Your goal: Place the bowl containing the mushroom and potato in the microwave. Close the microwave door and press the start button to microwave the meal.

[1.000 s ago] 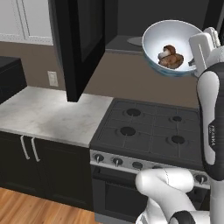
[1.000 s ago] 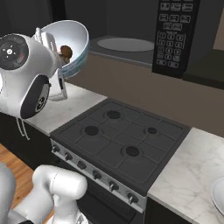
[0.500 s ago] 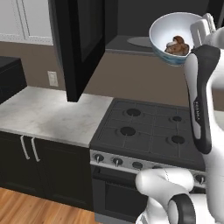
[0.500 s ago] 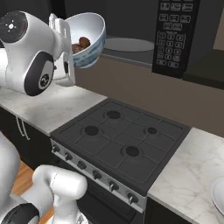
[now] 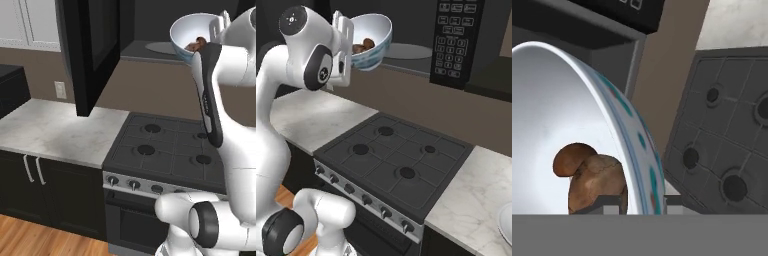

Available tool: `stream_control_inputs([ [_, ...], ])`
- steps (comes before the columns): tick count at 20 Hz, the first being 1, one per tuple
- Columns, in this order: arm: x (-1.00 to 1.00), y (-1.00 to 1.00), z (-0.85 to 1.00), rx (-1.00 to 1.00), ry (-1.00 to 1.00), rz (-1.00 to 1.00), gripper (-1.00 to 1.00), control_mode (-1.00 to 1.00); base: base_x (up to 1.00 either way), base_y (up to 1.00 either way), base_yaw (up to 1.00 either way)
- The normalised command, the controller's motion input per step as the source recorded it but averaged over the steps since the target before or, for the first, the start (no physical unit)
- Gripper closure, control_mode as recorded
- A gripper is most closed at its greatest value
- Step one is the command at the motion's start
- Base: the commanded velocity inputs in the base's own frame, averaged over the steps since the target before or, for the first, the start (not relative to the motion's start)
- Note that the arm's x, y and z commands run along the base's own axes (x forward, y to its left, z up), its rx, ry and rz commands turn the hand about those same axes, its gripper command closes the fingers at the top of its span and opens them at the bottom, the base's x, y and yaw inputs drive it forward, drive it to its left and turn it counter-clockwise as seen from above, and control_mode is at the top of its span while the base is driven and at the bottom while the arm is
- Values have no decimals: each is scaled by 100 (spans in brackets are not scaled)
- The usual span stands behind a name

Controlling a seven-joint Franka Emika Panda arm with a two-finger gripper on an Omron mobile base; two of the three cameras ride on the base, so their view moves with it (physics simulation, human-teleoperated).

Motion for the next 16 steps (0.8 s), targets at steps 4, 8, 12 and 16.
stream_control_inputs([
  [4, 49, -13, 14, 28, -2, -4, 100, -100, 0, 0, 0],
  [8, 40, 0, 1, 12, -4, 0, 100, -100, 0, 0, 0],
  [12, 39, 0, 5, -2, -7, 0, 100, -100, 0, 0, 0],
  [16, 50, 0, 0, -6, 0, -6, 100, -100, 0, 0, 0],
])
